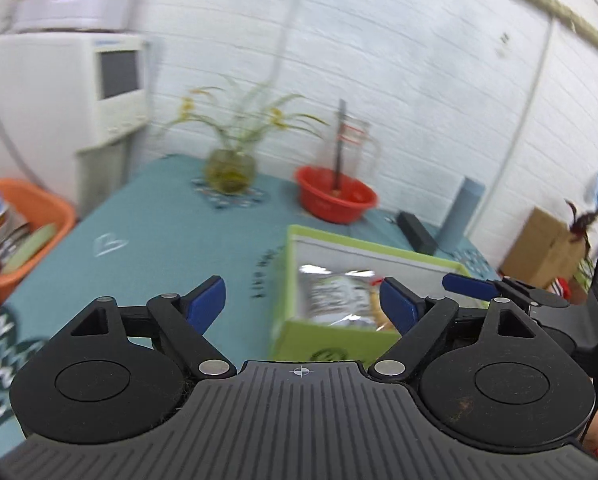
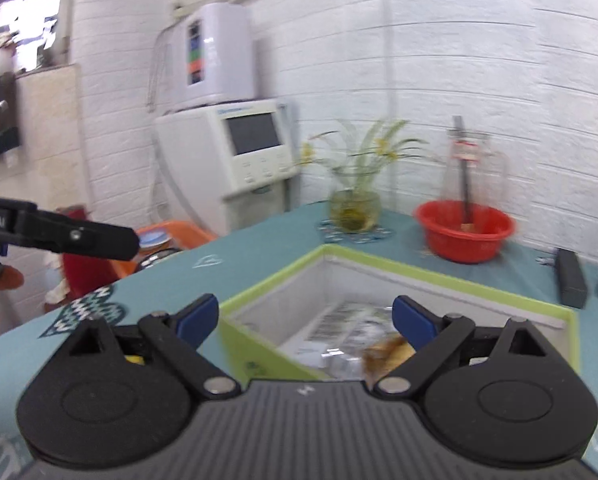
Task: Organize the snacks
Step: 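Move the left gripper to the yellow chip bag and grasp it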
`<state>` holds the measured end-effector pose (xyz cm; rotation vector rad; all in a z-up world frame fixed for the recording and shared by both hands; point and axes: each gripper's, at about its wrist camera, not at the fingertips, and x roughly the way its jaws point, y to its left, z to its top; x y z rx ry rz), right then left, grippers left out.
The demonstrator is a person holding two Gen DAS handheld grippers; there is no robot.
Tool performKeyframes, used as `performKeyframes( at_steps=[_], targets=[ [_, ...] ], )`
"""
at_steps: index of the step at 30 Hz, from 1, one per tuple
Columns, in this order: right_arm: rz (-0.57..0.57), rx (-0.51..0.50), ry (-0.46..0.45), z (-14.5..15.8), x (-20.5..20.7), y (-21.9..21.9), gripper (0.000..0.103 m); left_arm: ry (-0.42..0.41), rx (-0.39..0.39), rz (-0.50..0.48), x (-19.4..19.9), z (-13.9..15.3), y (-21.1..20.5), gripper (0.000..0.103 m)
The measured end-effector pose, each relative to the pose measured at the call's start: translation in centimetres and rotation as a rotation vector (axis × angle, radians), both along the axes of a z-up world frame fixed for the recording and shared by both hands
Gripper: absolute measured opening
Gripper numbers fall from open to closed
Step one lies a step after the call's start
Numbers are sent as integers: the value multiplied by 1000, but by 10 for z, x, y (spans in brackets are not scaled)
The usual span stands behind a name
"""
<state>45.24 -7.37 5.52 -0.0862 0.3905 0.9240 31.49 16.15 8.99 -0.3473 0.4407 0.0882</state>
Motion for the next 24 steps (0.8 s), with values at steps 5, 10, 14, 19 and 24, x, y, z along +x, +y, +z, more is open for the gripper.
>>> performKeyframes(
  at_steps=[5,10,14,19,24],
  targets=[
    [158,-55,127,-25,-40,38,94,45,-84,16,-53,-38,28,73],
    [163,-140,125,-36,-101,56,94,101,-180,-163,-39,-65,44,72],
    [95,-151,84,-36,-130,71,94,132,-249,-284,-19,-80,47,68],
    [-17,-178,122,-53,-130,89,94,167,-266,-352,-9,-92,53,66],
    [-105,-153,143,-64,-119,101,94,185,-235,-402,2,-96,51,59]
  ],
)
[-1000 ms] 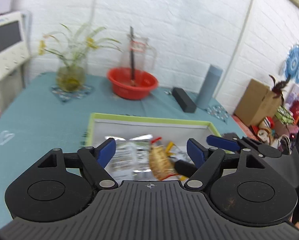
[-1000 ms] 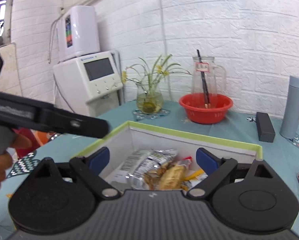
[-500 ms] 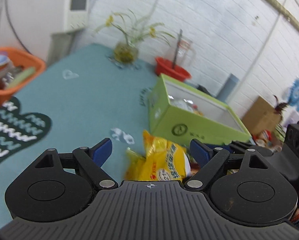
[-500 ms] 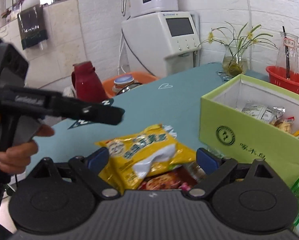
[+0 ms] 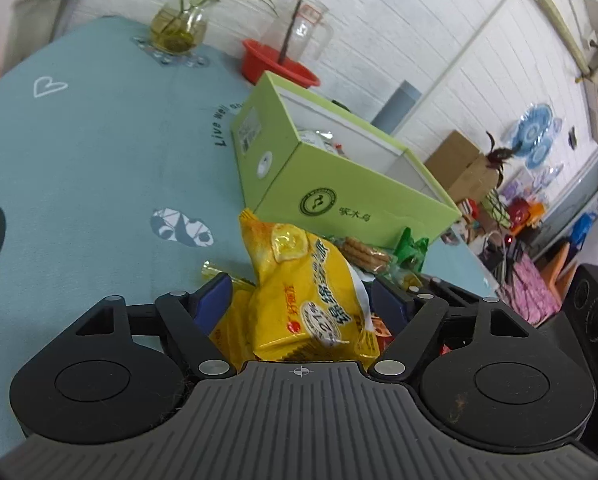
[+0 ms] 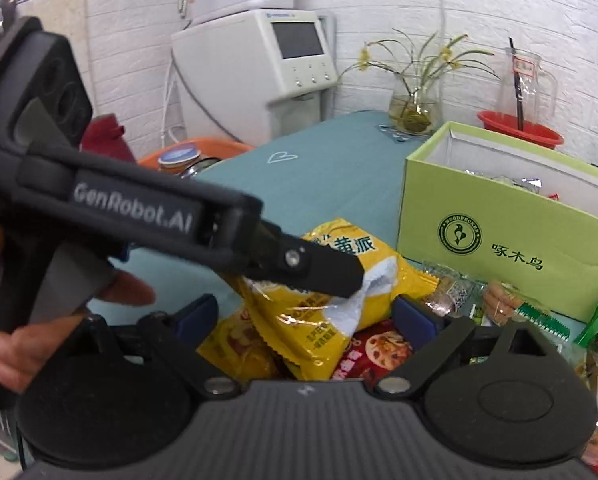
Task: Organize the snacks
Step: 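Move the left gripper to the yellow chip bag and grasp it, then carry the yellow chip bag into the green box and release it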
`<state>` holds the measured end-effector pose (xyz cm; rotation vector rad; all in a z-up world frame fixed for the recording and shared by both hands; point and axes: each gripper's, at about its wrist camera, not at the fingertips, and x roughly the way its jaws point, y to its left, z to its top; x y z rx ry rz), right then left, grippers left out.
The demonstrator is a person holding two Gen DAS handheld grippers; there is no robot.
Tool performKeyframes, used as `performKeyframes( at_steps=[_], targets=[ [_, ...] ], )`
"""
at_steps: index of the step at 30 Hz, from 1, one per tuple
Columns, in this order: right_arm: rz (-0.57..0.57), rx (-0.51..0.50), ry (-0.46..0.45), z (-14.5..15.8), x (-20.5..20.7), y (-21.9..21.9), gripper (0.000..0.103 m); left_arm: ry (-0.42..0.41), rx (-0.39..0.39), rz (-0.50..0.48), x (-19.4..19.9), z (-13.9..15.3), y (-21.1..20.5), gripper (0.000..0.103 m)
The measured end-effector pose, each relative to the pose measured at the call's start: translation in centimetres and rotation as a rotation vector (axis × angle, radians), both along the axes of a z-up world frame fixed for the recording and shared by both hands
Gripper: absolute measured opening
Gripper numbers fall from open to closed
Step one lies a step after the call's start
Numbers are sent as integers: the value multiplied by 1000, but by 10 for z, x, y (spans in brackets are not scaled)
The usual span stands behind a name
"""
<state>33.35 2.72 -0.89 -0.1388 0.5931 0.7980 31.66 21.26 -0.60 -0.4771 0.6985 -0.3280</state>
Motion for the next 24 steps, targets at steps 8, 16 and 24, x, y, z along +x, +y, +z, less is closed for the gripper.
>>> performKeyframes(
  at_steps=[8,16,24],
  targets=[
    [5,22,-61,17,-17,-7,65,-66,17,27,-31,19,-5,19],
    [19,73,-142,53,-6,-35,65,-142,34,67,-26,67,-33,20],
    [-49,31,-193,63,14,-71,66,-169,71,-8,8,83,-80,21]
  ],
)
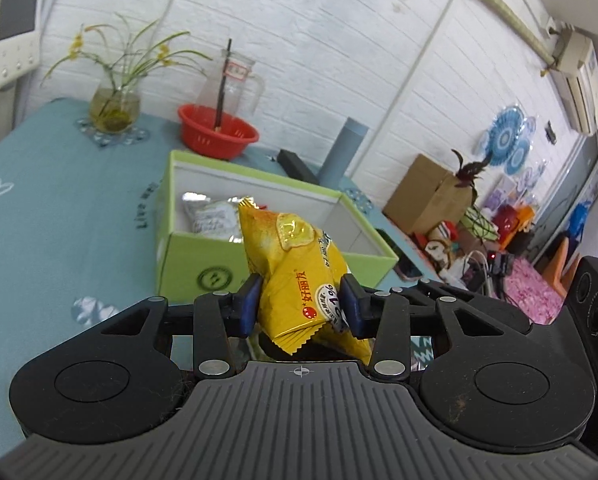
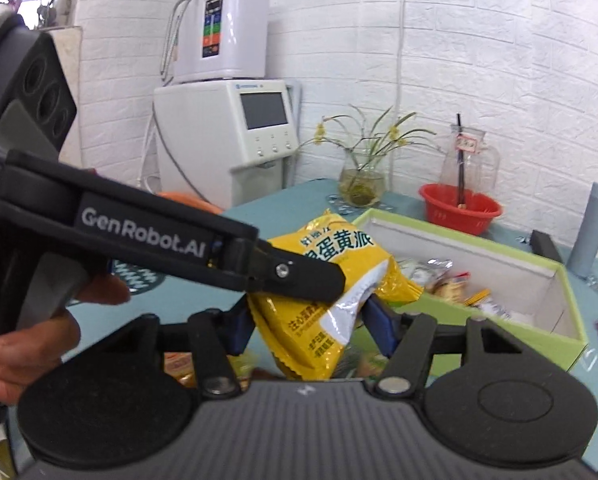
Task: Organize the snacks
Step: 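Carry the yellow chip bag into the green box and release it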
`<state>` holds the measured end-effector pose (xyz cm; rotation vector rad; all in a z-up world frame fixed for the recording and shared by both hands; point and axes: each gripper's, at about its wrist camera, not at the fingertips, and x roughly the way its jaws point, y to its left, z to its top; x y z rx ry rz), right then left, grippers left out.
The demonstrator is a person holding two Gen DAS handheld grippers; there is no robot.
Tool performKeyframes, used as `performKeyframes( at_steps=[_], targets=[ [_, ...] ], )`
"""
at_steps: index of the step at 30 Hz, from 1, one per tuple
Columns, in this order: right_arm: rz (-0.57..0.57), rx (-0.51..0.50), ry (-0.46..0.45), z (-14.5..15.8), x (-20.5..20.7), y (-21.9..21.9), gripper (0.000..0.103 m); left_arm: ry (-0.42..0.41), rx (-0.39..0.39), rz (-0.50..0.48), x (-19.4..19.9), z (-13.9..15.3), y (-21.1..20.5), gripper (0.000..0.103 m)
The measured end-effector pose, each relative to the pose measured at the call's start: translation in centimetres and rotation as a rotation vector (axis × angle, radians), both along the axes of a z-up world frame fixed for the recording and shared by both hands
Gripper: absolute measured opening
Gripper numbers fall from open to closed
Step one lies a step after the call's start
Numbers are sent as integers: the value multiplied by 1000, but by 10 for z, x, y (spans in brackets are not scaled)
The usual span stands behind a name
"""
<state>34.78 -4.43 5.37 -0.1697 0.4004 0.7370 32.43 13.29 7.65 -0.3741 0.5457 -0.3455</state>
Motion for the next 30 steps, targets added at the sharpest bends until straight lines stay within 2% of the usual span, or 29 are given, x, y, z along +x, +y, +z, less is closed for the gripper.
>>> performKeyframes(
  at_steps=[4,8,11,15,16,17,18,20,23,25,30],
  targets=[
    [-15,-32,-24,10,35,5,66,-13,15,-3,42,9,-4,22],
    [-15,-112,-18,12,95,26,65,-8,39,17,98,10,3,22],
    [-7,-170,28,1,136,42,65,21,57,42,136,-5,10,24],
    [25,-225,122,-26,175,61,65,99,87,77,174,-39,16,28],
    [32,-216,139,-31,180,63,74,80,101,78,176,-44,16,28],
    [36,-193,159,-32,184,60,76,55,125,68,176,-45,14,32],
    [38,-187,167,-34,185,59,76,45,144,75,175,-44,12,36],
    [35,-181,154,-32,181,56,78,22,142,82,170,-38,13,66],
    [16,-155,95,-19,163,41,84,-30,116,99,150,-22,17,67],
    [-3,-112,56,-7,142,24,93,-60,105,111,131,-9,18,68],
    [-39,1,8,4,58,-26,93,-80,42,106,70,4,15,74]
  ],
)
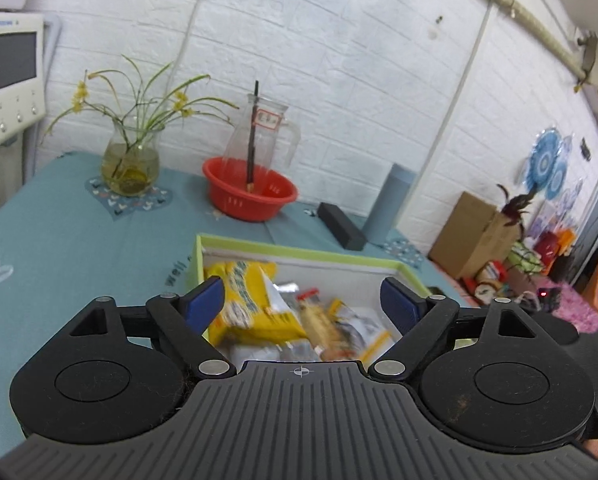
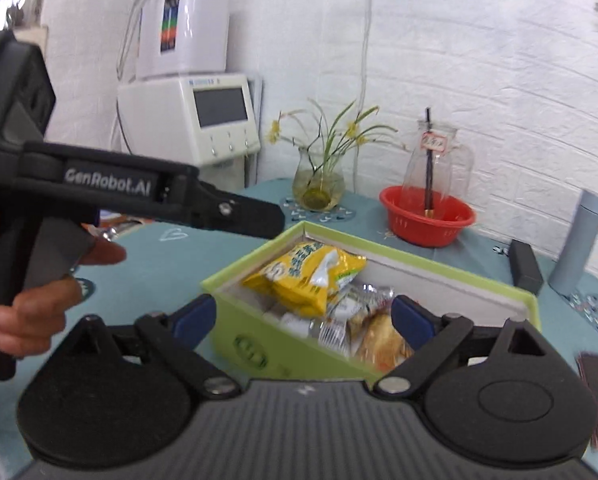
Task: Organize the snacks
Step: 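Carry the yellow chip bag into the green box and release it, then grasp the brown-wrapped cake packet with the left gripper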
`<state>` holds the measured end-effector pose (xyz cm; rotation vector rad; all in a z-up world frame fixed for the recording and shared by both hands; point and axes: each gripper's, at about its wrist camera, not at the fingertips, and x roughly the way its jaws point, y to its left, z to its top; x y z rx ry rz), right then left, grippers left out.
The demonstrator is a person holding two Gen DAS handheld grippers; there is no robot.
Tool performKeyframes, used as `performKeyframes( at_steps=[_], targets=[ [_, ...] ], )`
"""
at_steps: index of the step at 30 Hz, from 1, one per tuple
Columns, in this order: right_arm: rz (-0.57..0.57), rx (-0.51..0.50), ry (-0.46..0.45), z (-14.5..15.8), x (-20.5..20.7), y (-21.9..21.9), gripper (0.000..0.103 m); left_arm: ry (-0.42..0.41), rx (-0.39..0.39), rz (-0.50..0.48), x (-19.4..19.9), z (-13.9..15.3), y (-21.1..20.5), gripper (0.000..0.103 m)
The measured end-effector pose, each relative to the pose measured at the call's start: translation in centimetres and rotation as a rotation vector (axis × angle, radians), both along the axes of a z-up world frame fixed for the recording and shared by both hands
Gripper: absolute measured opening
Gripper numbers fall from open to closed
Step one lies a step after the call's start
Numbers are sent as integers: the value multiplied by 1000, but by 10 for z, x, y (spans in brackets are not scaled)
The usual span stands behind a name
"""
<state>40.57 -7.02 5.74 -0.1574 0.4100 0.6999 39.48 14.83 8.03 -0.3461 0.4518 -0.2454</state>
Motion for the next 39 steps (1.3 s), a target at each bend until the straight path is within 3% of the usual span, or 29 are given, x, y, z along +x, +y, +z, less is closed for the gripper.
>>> performKeyframes(
  at_steps=[8,13,17,22,28,30,31,32,33,34,39],
  targets=[
    [-183,84,59,-43,-132,-73,93,107,-83,-82,-93,-44,-54,77],
    [-262,54,121,-71,-164,-102,93,197,-149,-138,-125,-79,-91,77],
    [-256,85,128,-71,-156,-119,93,207,-96,-126,-117,-73,-107,76],
    [-216,135,141,-63,-116,-121,93,191,-77,-122,-80,-53,-109,78],
    [-184,140,254,-84,-70,-110,93,290,-56,-194,-31,-67,-124,77],
    [-167,162,297,-90,-59,-109,93,321,-36,-202,-20,-76,-128,73],
    [-159,174,314,-93,-54,-109,93,333,-32,-209,-17,-81,-129,63],
    [-145,180,320,-94,-51,-108,92,346,-33,-227,-15,-85,-130,46],
    [-124,186,315,-93,-50,-106,80,351,-45,-246,-13,-88,-130,44],
    [-129,175,304,-92,-50,-103,75,340,-42,-241,-14,-88,-129,40],
    [-135,133,159,-67,-72,-98,71,265,-59,-228,-31,-63,-126,39]
  ],
)
